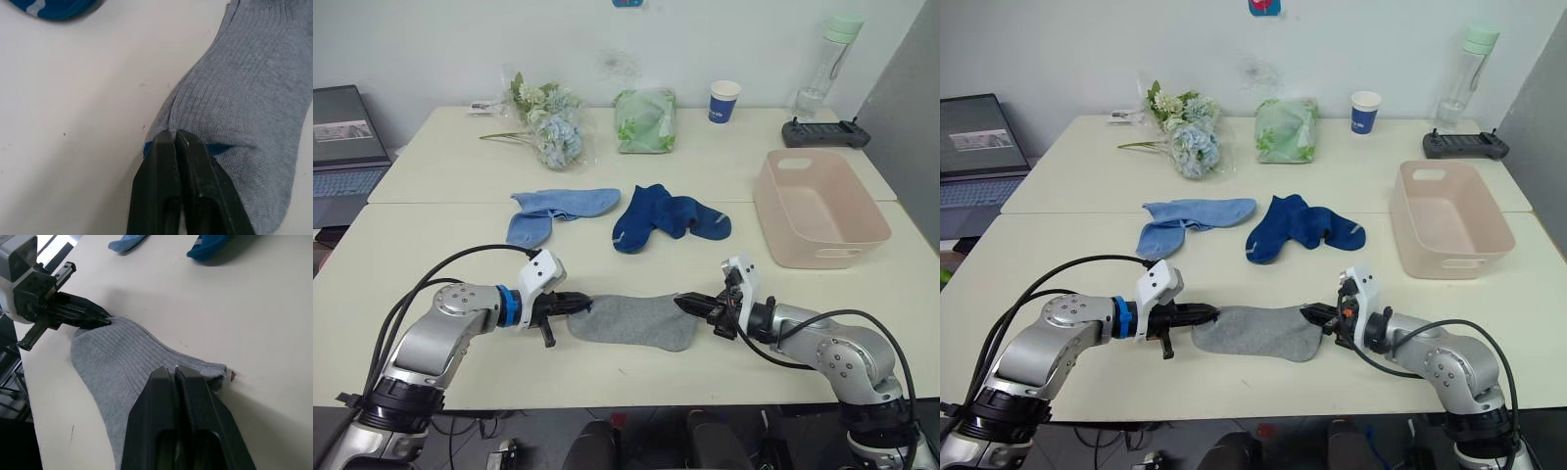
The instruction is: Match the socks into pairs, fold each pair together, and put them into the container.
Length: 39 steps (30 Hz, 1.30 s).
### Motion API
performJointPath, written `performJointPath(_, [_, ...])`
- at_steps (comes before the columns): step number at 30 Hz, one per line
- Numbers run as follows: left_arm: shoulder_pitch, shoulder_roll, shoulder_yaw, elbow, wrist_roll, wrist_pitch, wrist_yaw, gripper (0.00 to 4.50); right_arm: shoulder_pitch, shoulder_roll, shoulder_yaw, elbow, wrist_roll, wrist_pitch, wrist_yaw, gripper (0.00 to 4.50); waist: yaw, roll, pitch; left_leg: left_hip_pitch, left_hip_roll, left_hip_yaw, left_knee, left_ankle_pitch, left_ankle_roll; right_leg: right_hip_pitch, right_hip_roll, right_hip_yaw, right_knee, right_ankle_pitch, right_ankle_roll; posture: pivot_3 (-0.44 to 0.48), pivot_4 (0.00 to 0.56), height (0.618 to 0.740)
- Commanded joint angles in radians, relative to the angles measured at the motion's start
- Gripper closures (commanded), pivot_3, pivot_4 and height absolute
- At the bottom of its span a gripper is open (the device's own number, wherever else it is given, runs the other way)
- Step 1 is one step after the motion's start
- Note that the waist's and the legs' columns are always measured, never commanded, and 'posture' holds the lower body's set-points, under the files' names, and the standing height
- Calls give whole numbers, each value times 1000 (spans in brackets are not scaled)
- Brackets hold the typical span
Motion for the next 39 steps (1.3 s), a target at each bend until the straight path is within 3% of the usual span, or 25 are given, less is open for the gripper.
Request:
performJointPath(1, [10,0,22,-30,9,-22,21,3185,-6,-22,-27,-34,-6,-22,23,3050,0,0,0,0,0,0,0,0,0,0,0,0,0,0,0,0,150,740])
performJointPath(9, [30,42,107,-51,-17,-41,19,598,-30,-104,-81,-43,-10,-24,53,233,0,0,0,0,0,0,0,0,0,0,0,0,0,0,0,0,150,740])
performJointPath(10, [31,50,119,-62,-37,-42,-2,280,-32,-121,-77,-47,-7,-17,73,227,0,0,0,0,0,0,0,0,0,0,0,0,0,0,0,0,150,740])
performJointPath(14, [31,47,147,-84,-75,-43,-31,280,-25,-195,-3,-54,-31,-5,164,227,0,0,0,0,0,1,0,0,0,0,0,0,-1,0,0,0,150,740])
performJointPath(24, [67,48,140,-147,-76,-30,-14,280,-49,-199,185,-14,-170,-33,205,227,0,0,0,0,0,1,0,0,0,0,0,0,0,0,0,0,150,740])
performJointPath(28, [77,46,141,-161,-78,-25,-5,241,-55,-179,217,4,-199,-55,231,1373,-1,-1,0,0,0,0,0,0,0,0,0,0,0,0,0,0,150,740])
performJointPath(36, [90,47,146,-177,-85,-23,6,241,-43,-180,189,9,-195,-46,258,4286,0,-1,0,0,0,0,0,0,0,0,0,0,-1,0,0,0,150,740])
performJointPath(39, [91,40,141,-183,-86,-22,11,241,-46,-181,159,33,-188,-41,262,4448,0,-1,0,0,0,0,0,0,0,0,0,0,-1,0,0,0,150,740])
